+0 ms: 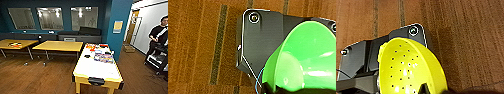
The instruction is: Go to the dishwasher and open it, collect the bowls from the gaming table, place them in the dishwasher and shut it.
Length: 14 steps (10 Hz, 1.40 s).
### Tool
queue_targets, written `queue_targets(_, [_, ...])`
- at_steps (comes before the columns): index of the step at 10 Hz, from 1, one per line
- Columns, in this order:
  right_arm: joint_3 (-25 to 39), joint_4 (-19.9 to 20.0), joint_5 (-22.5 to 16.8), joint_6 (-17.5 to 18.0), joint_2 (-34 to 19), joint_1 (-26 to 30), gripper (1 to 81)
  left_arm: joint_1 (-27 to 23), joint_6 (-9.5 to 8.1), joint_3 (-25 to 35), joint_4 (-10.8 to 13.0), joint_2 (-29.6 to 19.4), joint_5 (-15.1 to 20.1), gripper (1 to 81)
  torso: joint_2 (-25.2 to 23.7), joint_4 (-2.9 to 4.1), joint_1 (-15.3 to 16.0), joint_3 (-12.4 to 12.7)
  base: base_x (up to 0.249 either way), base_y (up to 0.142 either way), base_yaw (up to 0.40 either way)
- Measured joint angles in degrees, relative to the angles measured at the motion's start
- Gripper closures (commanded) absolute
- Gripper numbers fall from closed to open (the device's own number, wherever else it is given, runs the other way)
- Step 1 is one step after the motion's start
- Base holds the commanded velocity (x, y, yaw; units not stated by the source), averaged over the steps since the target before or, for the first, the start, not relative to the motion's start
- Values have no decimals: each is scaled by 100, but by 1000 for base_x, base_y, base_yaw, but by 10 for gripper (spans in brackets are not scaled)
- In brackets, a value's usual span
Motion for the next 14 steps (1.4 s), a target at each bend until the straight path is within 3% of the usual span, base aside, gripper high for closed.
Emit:
queue_targets(7, [-5, -9, 24, 0, -4, 171, 811, -141, -5, -232, -2, 168, -90, 811, 11, 0, 23, -6, 0, 0, -19])
queue_targets(10, [-5, -61, -88, 0, -4, -254, 811, 289, 2, -304, 0, 271, 140, 811, -9, 0, -7, 2, 0, 0, -369])
queue_targets(12, [-5, -44, 30, 0, -4, 105, 811, -11, 2, -435, 2, 325, -60, 811, -9, 0, -2, 2, 0, 0, -399])
queue_targets(14, [-5, -35, 49, 1, -4, 55, 811, -28, 4, -647, 6, 444, -93, 811, -7, 0, 3, 2, 0, 0, -400])
